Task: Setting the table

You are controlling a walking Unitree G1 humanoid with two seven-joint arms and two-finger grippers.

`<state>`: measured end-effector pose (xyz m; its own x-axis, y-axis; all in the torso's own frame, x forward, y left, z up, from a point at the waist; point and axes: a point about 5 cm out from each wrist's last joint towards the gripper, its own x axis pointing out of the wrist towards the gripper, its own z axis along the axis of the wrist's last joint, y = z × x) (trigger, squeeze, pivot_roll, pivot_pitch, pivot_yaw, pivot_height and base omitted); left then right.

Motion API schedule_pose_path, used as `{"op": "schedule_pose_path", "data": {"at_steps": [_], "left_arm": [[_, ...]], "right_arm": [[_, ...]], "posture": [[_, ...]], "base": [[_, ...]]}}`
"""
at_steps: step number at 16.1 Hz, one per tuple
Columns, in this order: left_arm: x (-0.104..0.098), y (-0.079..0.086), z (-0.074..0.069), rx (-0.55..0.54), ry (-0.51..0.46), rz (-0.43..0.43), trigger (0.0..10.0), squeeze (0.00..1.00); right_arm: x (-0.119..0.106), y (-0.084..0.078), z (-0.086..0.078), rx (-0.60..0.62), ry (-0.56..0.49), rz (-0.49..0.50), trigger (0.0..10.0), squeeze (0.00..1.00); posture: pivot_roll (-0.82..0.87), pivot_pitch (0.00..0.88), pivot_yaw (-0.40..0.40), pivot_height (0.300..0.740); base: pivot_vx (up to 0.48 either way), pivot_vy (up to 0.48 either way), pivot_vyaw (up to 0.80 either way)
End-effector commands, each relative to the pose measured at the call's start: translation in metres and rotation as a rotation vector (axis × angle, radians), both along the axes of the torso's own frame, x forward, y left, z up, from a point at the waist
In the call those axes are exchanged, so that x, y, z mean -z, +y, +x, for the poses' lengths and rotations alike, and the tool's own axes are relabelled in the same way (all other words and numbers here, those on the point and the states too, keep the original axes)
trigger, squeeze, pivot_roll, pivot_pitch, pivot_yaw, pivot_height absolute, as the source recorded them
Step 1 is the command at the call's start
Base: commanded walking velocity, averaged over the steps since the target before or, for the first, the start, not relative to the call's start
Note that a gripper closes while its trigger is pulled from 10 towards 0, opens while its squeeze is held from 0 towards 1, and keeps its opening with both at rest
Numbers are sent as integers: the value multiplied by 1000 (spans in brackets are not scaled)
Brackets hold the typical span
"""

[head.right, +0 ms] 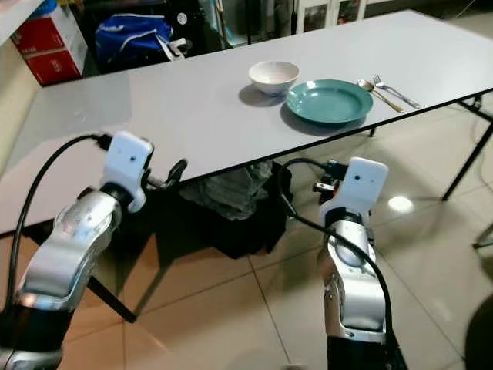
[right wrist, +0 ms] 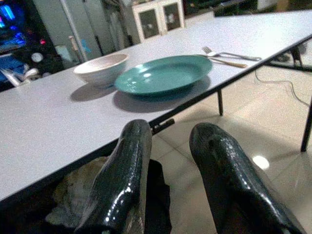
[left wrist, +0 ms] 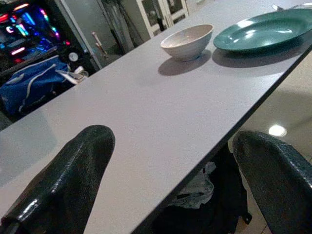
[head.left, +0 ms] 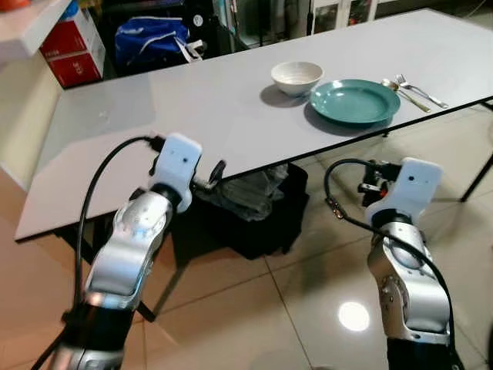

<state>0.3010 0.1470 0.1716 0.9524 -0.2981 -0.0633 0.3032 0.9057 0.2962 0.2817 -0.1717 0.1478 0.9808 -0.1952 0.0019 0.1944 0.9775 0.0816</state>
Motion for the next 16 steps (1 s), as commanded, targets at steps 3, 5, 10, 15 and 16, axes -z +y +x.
{"op": "schedule_pose_path", "data": {"at_steps": [3, 5, 10, 15, 16], "left_arm": [[7, 31, -13, -148, 12, 18, 10000, 0], [8, 32, -14, -153, 11, 25, 10000, 0], [3, 20, -12, -87, 7, 53, 10000, 0], [3, 17, -12, -89, 39, -45, 10000, 1000], [2, 20, -12, -106, 28, -34, 10000, 1000]], "right_arm": [[15, 7, 9, -85, 60, -44, 10000, 0], [14, 14, 16, -115, 57, -20, 10000, 0], [18, 13, 13, -105, 50, 68, 10000, 953], [12, 17, 9, -156, 14, 65, 10000, 1000], [14, 22, 13, -182, 22, 52, 10000, 1000]], "posture": [[-14, 0, -21, 740], [-7, 0, -19, 740], [5, 0, 19, 740], [21, 0, -6, 740], [18, 0, -12, 740]], "base": [[0, 480, 227], [0, 480, 800], [0, 480, 0], [0, 480, 0], [0, 480, 0]]}}
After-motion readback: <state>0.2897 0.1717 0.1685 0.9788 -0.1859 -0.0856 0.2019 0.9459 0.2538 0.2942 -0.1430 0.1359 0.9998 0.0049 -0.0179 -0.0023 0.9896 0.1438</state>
